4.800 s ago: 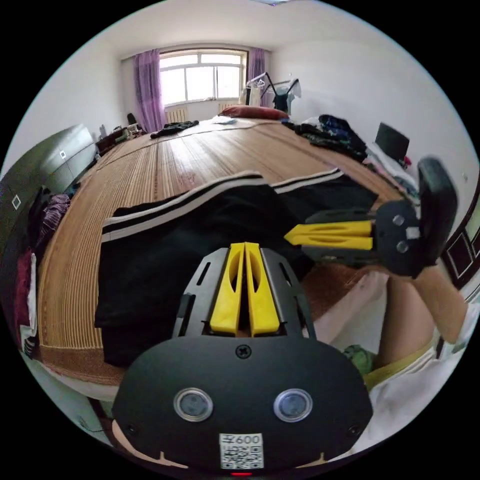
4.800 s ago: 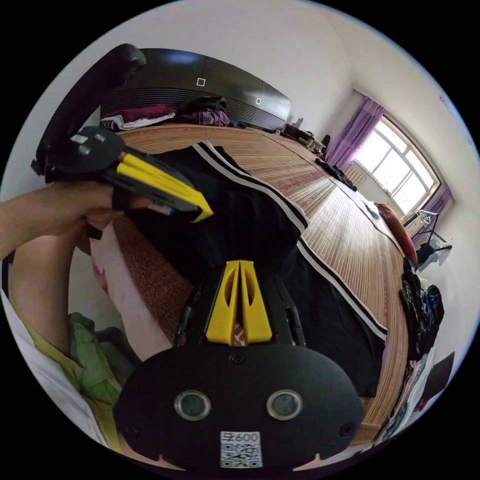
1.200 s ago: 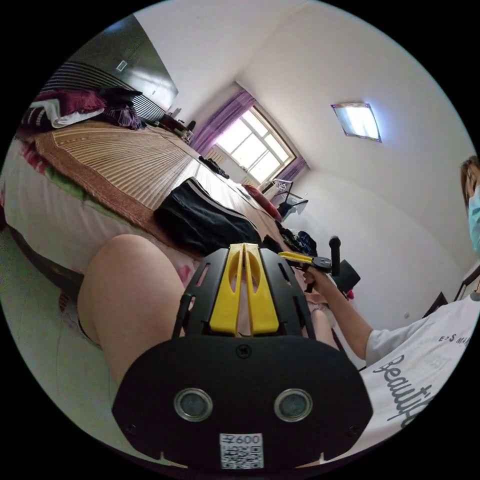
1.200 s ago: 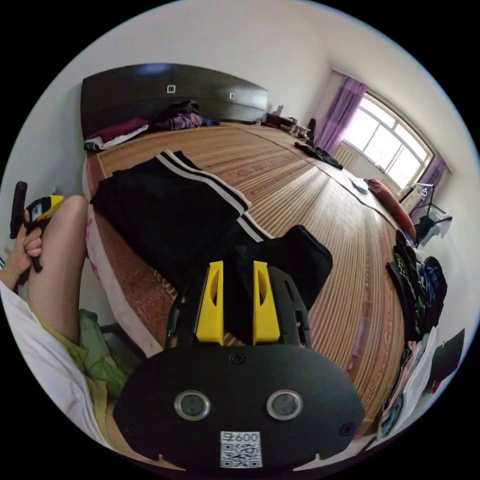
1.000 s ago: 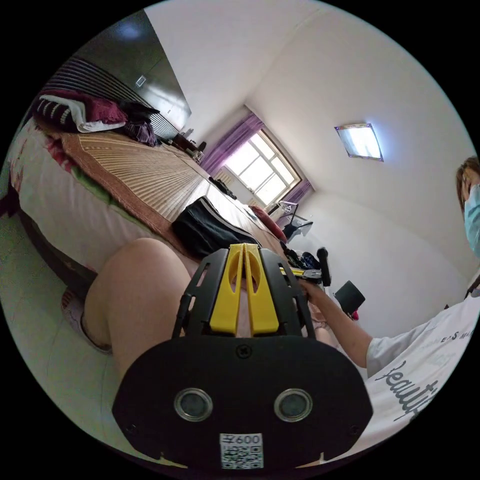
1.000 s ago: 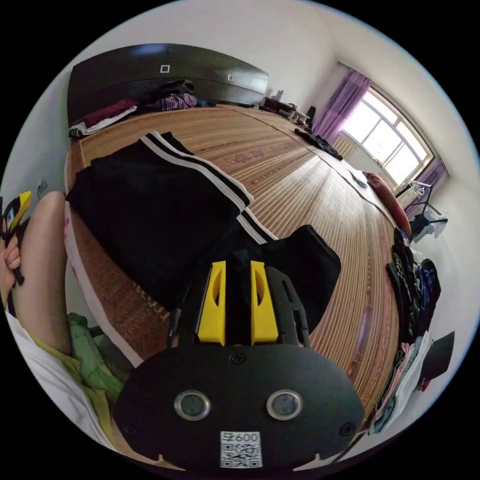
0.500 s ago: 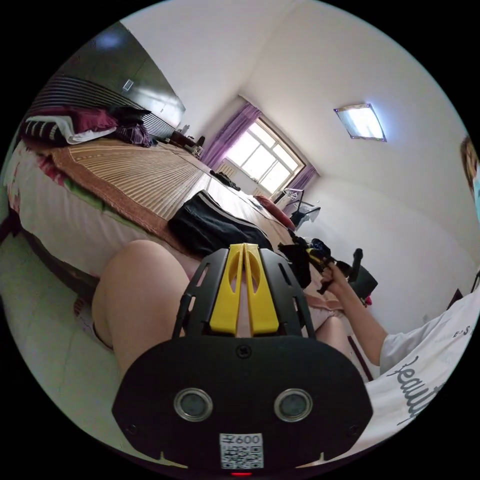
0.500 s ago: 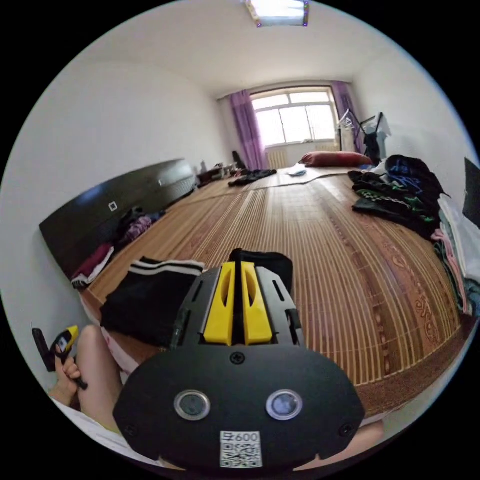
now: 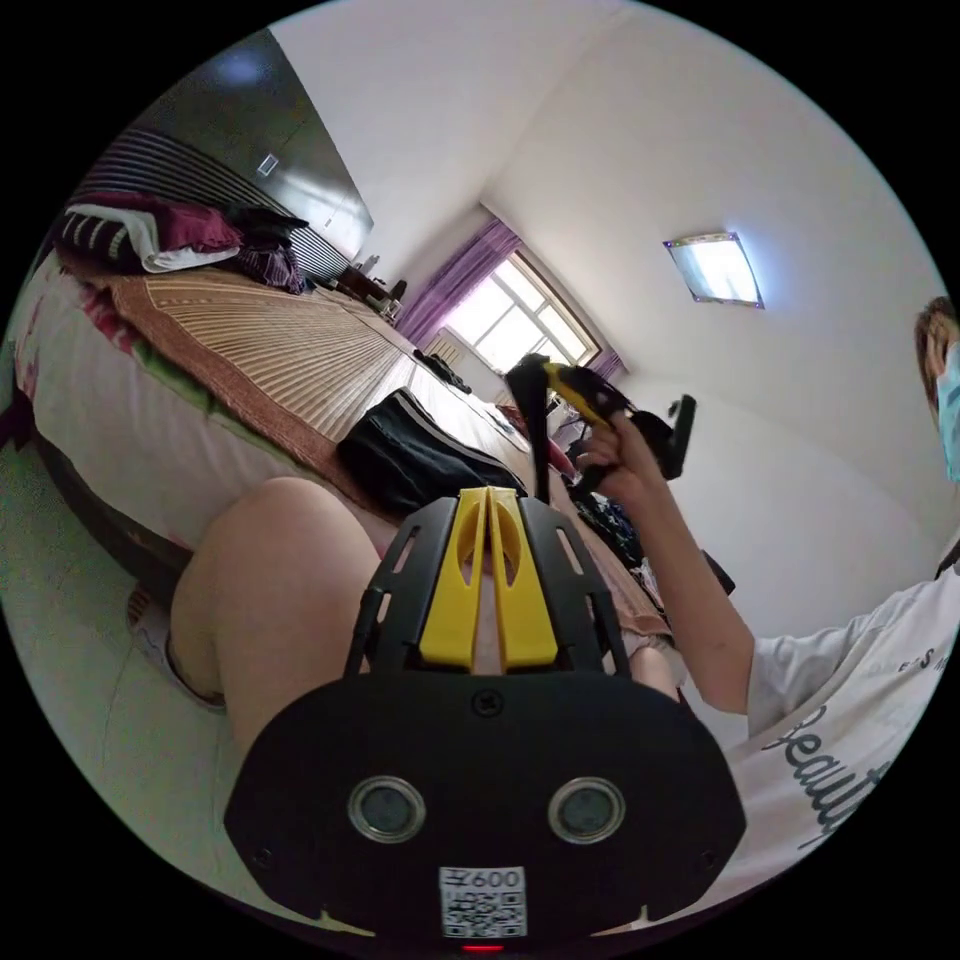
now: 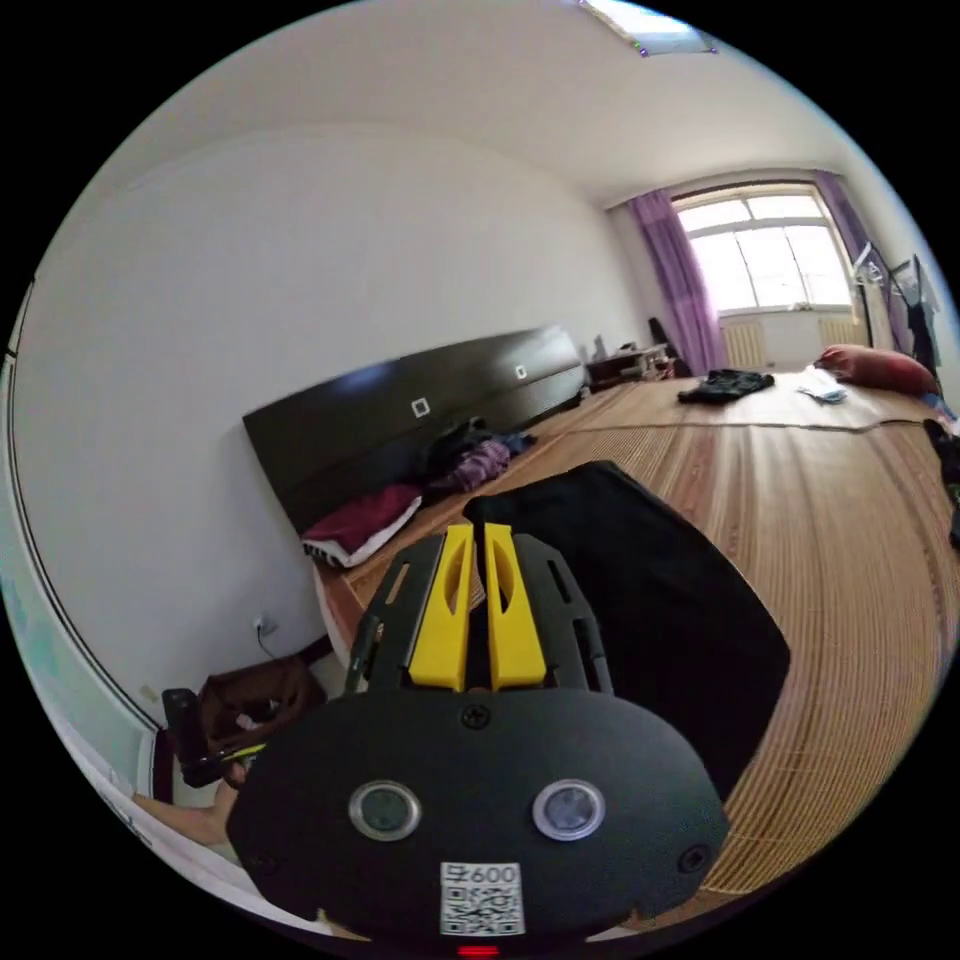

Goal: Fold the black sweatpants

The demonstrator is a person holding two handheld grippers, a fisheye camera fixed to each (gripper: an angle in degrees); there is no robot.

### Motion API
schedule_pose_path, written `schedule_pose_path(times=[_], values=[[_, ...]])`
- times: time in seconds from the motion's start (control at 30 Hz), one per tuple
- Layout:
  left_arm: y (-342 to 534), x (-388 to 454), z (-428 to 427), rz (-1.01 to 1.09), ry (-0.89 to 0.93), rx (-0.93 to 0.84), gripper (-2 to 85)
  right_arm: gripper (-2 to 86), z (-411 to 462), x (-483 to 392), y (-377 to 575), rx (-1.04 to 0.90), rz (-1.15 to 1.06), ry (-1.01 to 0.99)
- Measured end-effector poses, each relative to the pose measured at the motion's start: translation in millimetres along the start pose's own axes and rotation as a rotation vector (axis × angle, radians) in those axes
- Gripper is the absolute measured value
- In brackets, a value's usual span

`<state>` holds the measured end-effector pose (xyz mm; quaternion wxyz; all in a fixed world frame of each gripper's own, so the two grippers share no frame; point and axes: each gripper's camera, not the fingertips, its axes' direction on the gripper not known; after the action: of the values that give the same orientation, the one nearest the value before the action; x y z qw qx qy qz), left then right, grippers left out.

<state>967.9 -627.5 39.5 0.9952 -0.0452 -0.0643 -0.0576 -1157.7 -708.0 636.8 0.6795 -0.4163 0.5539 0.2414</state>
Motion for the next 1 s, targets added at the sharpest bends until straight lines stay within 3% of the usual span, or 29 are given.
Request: schedule_pose_path(times=[0.07, 0.17, 0.6, 0.77, 1.0], values=[[8, -5, 1, -0.013, 0.016, 0.013, 0.1, -0.9, 67, -20, 32, -0.169, -0.027, 0.023], [20, -6, 5, -0.001, 0.031, 0.034, 0.1, -0.9, 107, -35, 77, -0.264, -0.105, 0.08], [65, -12, 86, 0.023, 0.035, -0.017, 0.3, -0.8, 105, -29, 128, -0.342, -0.262, 0.051], [68, -24, 135, -0.043, -0.058, -0.082, 0.9, 0.7, 108, -9, 125, -0.409, -0.208, 0.036], [-6, 22, 252, 0.362, -0.249, -0.104, 5.5, 7.8, -15, 19, 135, -0.218, -0.199, -0.048]])
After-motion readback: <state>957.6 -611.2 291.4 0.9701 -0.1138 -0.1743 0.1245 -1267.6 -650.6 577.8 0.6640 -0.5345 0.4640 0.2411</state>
